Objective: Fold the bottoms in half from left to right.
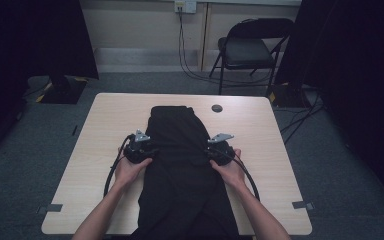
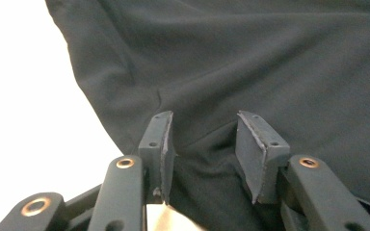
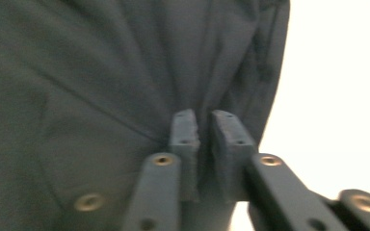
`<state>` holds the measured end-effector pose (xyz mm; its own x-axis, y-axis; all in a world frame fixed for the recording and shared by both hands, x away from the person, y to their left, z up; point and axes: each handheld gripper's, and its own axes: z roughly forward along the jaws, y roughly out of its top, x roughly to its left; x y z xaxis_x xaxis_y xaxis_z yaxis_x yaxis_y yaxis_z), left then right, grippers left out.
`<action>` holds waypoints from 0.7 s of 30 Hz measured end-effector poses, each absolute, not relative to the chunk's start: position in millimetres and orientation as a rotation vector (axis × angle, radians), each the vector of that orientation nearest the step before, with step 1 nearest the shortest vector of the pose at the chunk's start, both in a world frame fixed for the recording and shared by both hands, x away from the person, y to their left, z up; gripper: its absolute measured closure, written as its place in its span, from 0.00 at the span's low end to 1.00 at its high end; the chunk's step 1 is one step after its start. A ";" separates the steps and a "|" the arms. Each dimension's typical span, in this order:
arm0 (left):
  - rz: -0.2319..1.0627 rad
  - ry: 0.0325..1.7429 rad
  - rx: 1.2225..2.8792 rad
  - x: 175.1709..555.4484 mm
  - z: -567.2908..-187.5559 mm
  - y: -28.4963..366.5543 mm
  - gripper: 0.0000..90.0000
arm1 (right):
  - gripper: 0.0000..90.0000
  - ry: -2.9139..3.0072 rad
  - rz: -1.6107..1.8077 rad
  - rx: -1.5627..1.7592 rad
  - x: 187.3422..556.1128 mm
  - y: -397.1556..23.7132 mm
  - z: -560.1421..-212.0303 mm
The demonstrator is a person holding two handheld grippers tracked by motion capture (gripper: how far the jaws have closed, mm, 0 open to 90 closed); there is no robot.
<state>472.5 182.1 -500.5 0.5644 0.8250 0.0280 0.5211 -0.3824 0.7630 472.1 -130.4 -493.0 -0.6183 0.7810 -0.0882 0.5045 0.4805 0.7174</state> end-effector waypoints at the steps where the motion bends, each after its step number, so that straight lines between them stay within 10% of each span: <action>1: 0.534 1.099 2.042 474.1 -501.7 181.1 0.58 | 0.77 2.320 0.928 1.073 473.5 -130.5 -492.6; 6: 0.365 1.167 1.901 461.8 -489.3 200.4 0.51 | 0.68 2.326 1.011 1.024 464.9 -137.9 -476.7; 21: 0.179 0.871 2.184 351.6 -475.4 190.4 0.55 | 0.77 2.539 1.075 0.891 357.3 -135.9 -466.6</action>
